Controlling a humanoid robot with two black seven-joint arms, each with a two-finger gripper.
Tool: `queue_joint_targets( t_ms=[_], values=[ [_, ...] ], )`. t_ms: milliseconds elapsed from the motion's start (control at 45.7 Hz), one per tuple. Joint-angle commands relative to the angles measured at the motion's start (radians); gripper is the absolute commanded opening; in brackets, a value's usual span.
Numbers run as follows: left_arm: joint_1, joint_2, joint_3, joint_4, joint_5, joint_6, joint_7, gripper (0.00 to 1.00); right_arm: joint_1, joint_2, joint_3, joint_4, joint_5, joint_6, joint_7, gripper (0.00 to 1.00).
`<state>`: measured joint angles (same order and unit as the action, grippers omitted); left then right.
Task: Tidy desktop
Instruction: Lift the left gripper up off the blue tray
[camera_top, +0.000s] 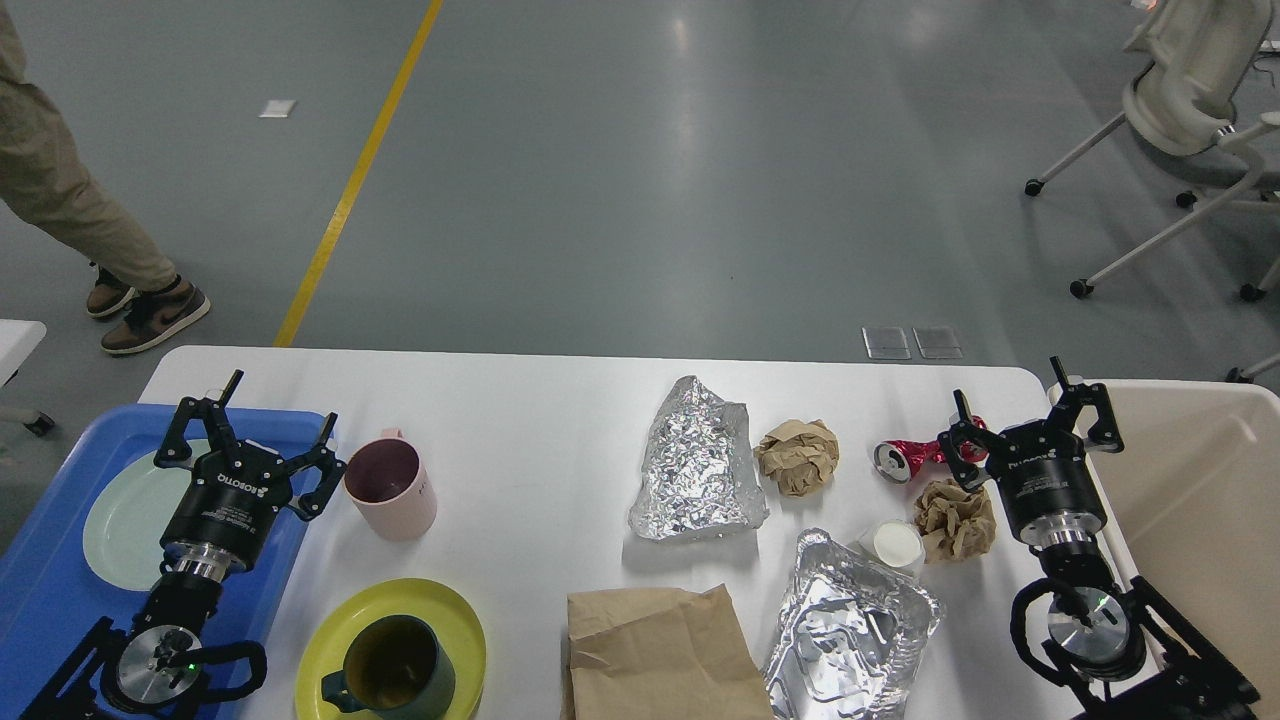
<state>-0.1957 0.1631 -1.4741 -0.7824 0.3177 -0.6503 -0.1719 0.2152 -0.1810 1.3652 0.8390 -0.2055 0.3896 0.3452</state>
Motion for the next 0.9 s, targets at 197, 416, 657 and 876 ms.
queue_joint_targets(
  t_ms=[197,416,657,876],
  values=[
    [0.002,0.015,0.0,0.0,-0.039,0.005,0.014,0.98,0.0,0.0,0.0,0.0,0.0,0.0,0.0,1.0],
    [-0.002,0.03,0.009,-0.005,-0.035,0.008,0.017,0.98,0.0,0.0,0.0,-0.001,0.0,0.0,0.0,1.0],
    [-0.025,0.174,0.076,-0.012,-0.051,0.008,0.0,0.98,0.001,0.0,0.0,-0.001,0.0,0.0,0.0,1.0],
    [-0.258,0.42,0.507,0.009,-0.054,0.043,0.009,0.98,0.0,0.0,0.0,-0.001,0.0,0.0,0.0,1.0]
  ],
)
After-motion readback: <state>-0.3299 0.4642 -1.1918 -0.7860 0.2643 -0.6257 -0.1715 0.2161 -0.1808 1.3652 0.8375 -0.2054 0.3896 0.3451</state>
